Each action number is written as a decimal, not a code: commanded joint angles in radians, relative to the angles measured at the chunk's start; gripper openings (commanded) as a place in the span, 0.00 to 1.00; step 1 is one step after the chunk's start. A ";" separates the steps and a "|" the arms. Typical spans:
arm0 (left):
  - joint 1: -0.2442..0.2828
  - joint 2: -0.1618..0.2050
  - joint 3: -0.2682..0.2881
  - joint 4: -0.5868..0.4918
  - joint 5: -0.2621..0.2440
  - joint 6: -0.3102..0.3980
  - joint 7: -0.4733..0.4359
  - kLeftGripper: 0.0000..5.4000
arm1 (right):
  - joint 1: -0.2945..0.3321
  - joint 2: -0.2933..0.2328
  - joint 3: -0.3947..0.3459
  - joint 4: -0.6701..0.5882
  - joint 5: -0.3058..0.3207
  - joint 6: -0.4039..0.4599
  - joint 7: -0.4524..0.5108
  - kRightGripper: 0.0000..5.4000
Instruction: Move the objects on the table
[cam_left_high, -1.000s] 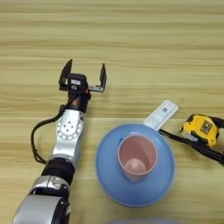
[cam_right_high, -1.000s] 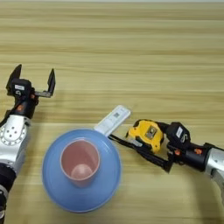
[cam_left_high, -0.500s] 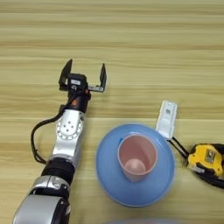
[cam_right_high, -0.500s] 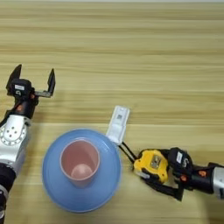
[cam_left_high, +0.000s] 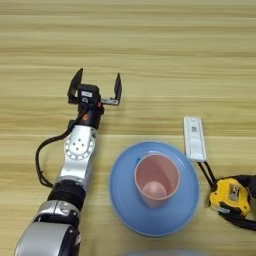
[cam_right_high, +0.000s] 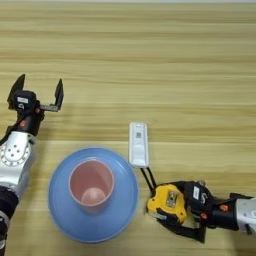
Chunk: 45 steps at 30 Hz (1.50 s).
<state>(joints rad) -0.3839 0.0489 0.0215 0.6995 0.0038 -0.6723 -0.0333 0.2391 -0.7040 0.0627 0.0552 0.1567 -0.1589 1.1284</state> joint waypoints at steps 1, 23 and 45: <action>-0.016 -0.004 -0.003 0.010 0.013 0.003 0.001 1.00 | -0.015 -0.010 -0.004 -0.018 0.027 0.010 0.004 0.93; -0.016 -0.003 -0.004 0.007 0.015 0.001 0.002 1.00 | -0.031 0.020 -0.190 -0.293 0.493 0.283 0.017 1.00; -0.018 -0.006 -0.003 0.014 0.016 -0.005 0.005 1.00 | -0.289 0.401 0.013 -0.236 0.141 0.744 -0.840 1.00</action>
<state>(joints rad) -0.3879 0.0483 0.0216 0.7054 0.0040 -0.6744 -0.0325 -0.0209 -0.3305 0.0690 -0.1965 0.3381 0.5410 0.3486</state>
